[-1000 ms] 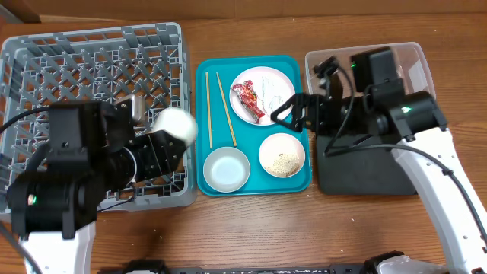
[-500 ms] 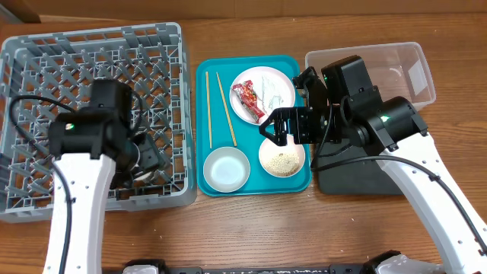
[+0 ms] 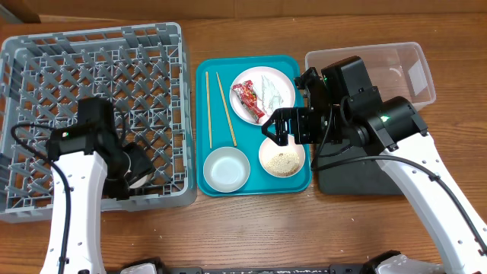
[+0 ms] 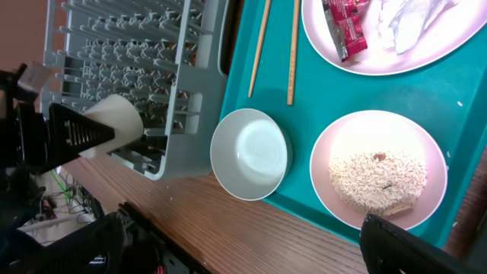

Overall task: Sort waste into correct bins and load items into the dishwasher
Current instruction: 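Place the white cup into the dish rack with the left gripper, then grasp the red wrapper and tissue on the white plate with the right gripper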

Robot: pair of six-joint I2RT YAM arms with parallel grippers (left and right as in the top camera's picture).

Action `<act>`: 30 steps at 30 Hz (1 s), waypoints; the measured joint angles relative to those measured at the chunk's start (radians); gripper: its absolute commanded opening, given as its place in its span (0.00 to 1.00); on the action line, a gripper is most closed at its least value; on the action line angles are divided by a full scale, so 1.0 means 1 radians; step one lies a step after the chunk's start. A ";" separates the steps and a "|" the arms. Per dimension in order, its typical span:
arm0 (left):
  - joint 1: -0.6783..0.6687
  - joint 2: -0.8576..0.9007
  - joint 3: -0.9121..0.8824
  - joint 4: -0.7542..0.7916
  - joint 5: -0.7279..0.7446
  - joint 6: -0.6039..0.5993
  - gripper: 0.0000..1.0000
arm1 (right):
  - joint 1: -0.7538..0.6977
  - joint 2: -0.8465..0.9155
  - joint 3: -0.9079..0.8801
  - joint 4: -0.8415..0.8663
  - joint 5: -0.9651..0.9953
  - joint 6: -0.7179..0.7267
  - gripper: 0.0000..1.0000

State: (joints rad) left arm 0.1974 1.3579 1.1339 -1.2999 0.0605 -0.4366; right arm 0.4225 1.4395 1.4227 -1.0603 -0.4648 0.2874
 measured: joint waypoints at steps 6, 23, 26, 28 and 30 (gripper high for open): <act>0.014 0.000 -0.017 -0.024 0.081 0.028 1.00 | 0.000 0.000 0.000 -0.001 0.009 0.000 1.00; -0.032 -0.066 0.628 -0.105 0.266 0.256 1.00 | 0.022 0.031 0.000 0.055 0.095 0.000 1.00; -0.060 -0.130 0.669 -0.055 0.281 0.285 1.00 | 0.055 0.113 0.031 0.055 0.130 -0.010 1.00; -0.074 -0.175 0.681 -0.031 0.291 0.294 1.00 | 0.081 0.203 0.085 0.051 0.167 -0.025 1.00; -0.080 -0.217 0.686 -0.023 0.317 0.307 1.00 | 0.105 0.307 0.166 0.058 0.212 -0.040 1.00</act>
State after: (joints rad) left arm 0.1173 1.1408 1.8202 -1.3224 0.3775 -0.1295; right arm 0.5278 1.7466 1.5883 -1.0019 -0.2527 0.2470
